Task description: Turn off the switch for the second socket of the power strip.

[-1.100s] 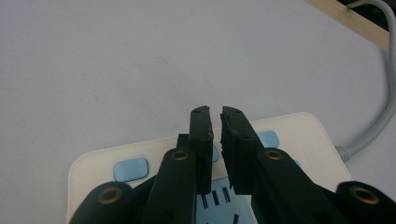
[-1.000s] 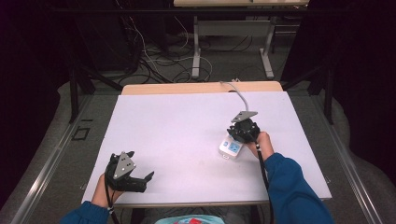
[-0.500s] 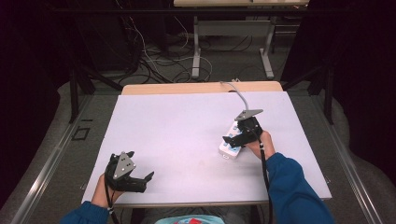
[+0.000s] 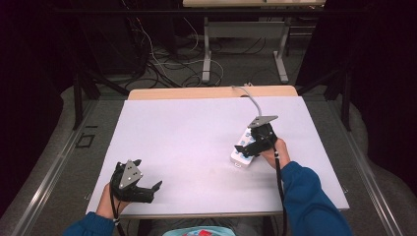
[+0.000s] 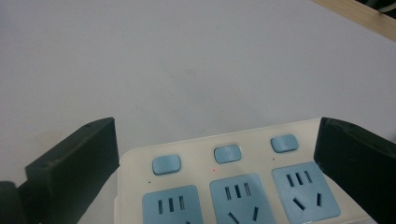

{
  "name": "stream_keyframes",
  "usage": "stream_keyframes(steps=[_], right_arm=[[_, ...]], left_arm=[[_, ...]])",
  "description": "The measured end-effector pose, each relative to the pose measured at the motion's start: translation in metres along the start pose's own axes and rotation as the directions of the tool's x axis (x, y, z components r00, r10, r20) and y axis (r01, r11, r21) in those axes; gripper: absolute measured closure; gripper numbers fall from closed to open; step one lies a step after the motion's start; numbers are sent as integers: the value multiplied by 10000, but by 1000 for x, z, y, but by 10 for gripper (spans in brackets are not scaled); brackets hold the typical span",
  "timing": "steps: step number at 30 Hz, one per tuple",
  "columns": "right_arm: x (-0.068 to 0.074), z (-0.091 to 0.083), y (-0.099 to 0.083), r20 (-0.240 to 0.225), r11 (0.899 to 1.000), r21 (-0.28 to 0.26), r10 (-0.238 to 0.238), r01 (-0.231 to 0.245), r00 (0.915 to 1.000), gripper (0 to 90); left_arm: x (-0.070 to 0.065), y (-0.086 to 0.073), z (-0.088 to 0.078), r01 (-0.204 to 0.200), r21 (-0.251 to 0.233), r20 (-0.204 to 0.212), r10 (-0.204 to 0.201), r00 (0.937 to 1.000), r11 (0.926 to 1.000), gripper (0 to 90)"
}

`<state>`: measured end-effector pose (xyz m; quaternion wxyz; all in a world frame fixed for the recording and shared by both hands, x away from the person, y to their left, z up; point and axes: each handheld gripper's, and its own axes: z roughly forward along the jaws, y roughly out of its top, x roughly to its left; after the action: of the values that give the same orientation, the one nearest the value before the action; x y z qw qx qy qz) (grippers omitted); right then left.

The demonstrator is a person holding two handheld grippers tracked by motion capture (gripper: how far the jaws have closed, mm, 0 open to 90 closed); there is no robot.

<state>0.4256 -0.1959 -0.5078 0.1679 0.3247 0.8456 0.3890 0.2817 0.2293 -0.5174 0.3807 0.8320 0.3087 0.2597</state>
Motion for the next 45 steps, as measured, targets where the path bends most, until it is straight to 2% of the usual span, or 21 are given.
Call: stream_keyframes(steps=[3, 5, 8, 9, 10, 13, 16, 22, 25, 28, 32, 38, 45], right_arm=[[0, -3, 0, -63, 9999, 143, 13, -13, 10000, 0], [0, -3, -1, -38, 9997, -93, 210, -210, 9998, 0], [0, -6, -3, -100, 9997, -143, 192, -194, 9998, 0], [1, -6, -3, 4, 9995, -272, 142, -142, 9999, 0], [1, -8, -3, -79, 9999, -48, 155, -155, 9998, 0], [4, -10, -5, -100, 9996, -211, 166, -168, 9998, 0], [6, -14, -5, -162, 9998, -146, 134, -136, 9998, 0], [9, -24, -8, -88, 9997, -225, 34, -36, 10000, 0], [11, -28, -9, -81, 9995, -302, 17, -20, 10000, 0], [13, -33, -11, -125, 9998, -207, -30, 27, 9999, 0], [16, -39, -15, -40, 9993, -379, -61, 59, 10000, 0], [18, -48, -20, 21, 9997, -230, -69, 69, 10000, 0], [19, -57, -27, 137, 9995, -326, -29, 33, 9999, 0]], left_arm=[[0, 0, 0, -19, 14, -15, 19, 10000, 10000, 17], [0, 0, 0, 3, 28, 25, -3, 10000, 10000, 17], [0, 0, 0, -28, 37, -39, 28, 10000, 10000, 17], [0, 0, 0, -16, 41, 4, 16, 10000, 10000, 17], [-1, 0, 0, 24, 23, 28, -24, 10000, 10000, 17], [0, 0, 0, 38, 21, 5, -38, 10000, 10000, 17], [0, 0, 0, 41, 37, -4, -41, 10000, 10000, 17], [0, 0, 0, -39, 27, -19, 39, 10000, 10000, 17], [0, 0, 0, 46, 33, 14, -46, 10000, 10000, 17], [0, 0, 0, 40, 28, 13, -40, 10000, 10000, 17], [0, 0, 0, 6, 19, -22, -6, 10000, 10000, 17], [0, 0, 0, 18, 24, 44, -18, 10000, 10000, 17], [0, 0, 0, -11, 18, 15, 11, 10000, 10000, 17]])
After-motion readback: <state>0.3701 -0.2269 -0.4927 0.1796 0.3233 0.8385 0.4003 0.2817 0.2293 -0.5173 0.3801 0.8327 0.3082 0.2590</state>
